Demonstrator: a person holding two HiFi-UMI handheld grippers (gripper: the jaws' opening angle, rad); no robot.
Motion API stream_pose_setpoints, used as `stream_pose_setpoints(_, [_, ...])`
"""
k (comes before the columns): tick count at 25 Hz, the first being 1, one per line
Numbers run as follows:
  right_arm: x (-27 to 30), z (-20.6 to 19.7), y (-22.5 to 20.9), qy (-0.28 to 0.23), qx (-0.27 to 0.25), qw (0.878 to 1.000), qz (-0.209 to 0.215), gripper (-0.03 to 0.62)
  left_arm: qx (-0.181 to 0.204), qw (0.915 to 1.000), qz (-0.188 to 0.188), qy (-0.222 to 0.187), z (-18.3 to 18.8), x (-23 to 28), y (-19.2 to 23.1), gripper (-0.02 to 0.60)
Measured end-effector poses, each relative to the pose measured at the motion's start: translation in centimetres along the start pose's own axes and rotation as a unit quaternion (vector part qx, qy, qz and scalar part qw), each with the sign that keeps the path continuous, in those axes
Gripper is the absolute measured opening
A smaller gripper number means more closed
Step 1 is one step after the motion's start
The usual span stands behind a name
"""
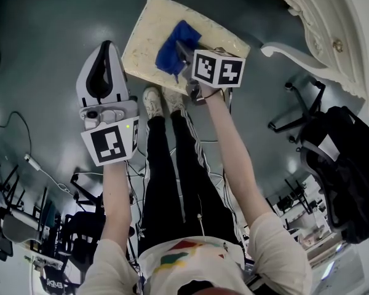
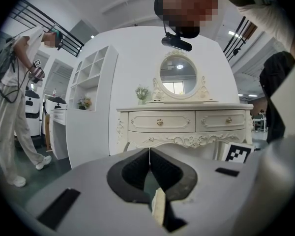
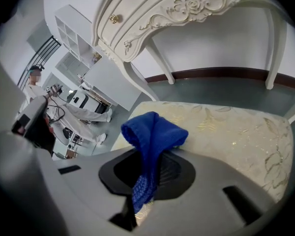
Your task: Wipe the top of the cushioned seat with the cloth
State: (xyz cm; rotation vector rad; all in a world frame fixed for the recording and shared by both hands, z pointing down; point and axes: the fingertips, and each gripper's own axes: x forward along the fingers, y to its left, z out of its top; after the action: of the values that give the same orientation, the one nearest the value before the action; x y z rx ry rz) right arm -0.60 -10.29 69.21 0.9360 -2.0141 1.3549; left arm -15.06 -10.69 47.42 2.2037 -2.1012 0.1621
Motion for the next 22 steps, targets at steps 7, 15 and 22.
stream_pose_setpoints(7, [-1.9, -0.6, -2.1, 0.002, -0.007, 1.000, -0.021, 0.035, 0.001, 1.0000, -0.006, 0.000, 0.0, 0.3, -1.0, 0.005])
stream_pose_setpoints(15, [-5.1, -2.1, -5.4, 0.016, -0.013, 0.999, -0.050, 0.035, 0.001, 0.9999, -0.010, 0.002, 0.0, 0.3, -2.1, 0.005])
stream_pose_setpoints(22, [-8.7, -3.4, -9.4, 0.030, -0.016, 0.996, -0.083, 0.035, 0.007, 0.9997, -0.024, 0.002, 0.2, 0.6, -3.3, 0.005])
